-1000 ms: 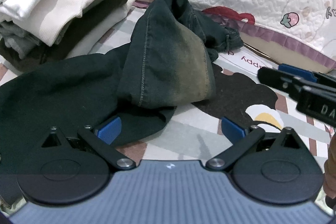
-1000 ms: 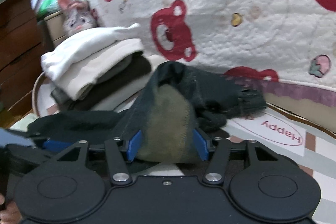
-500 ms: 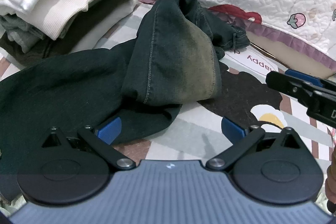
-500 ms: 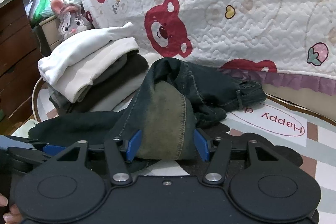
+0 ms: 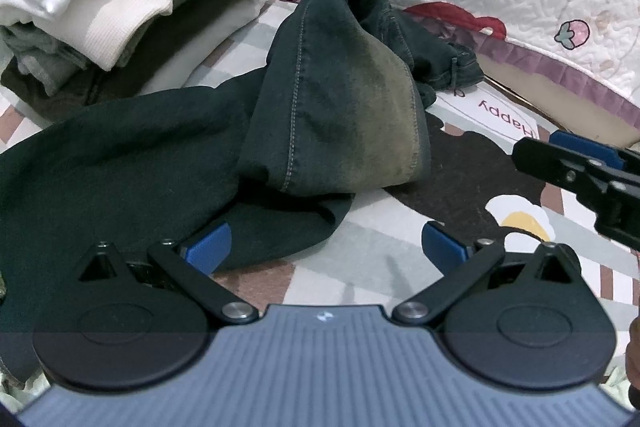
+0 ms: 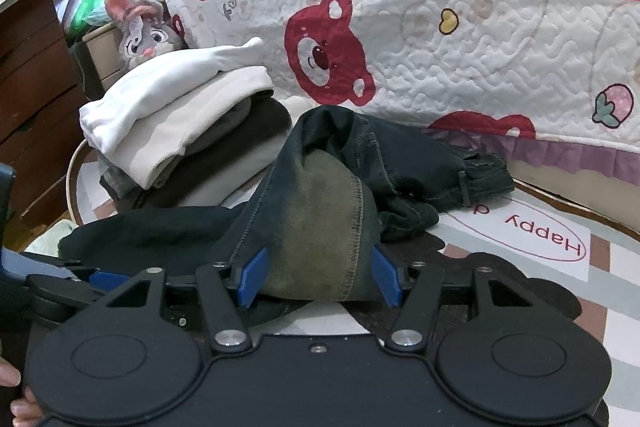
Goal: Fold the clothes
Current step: 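Approach the crumpled dark jeans with both grippers open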
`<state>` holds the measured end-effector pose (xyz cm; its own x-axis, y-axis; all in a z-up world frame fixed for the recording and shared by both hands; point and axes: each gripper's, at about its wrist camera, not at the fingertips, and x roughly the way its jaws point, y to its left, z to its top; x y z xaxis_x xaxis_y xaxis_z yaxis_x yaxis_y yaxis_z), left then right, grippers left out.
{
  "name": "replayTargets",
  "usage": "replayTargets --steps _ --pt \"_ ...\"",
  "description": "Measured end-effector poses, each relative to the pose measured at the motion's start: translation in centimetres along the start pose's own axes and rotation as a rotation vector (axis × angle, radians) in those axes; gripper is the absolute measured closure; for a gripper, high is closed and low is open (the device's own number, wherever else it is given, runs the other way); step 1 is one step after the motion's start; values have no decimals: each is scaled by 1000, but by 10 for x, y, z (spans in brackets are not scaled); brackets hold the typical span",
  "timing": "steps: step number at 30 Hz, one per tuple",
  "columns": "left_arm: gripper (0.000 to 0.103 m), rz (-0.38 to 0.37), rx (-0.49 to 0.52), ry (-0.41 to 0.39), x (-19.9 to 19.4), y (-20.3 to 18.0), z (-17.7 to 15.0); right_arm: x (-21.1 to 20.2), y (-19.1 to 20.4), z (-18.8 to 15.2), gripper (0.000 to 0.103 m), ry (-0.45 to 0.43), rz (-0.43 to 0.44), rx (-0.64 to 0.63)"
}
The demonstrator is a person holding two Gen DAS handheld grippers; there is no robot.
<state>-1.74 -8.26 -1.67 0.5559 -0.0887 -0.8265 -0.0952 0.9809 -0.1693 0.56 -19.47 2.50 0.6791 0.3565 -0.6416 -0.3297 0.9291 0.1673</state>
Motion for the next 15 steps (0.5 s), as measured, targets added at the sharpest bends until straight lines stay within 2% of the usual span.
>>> replayTargets --steps 1,3,5,11,13,15 --pt "0 -2 -3 0 -1 -10 -4 0 0 0 40 1 0 0" --pt "0 -48 16 13 -5 64 20 0 -1 1 40 3 1 2" --pt "0 -54 17 15 -2 89 32 0 -2 1 40 4 1 4" --pt "0 -53 7 29 9 93 39 0 -1 0 40 9 3 11" --pt "0 -55 2 34 10 94 39 0 -1 0 36 12 10 20" --pt "0 -65 13 38 12 95 39 0 1 0 27 4 26 23"
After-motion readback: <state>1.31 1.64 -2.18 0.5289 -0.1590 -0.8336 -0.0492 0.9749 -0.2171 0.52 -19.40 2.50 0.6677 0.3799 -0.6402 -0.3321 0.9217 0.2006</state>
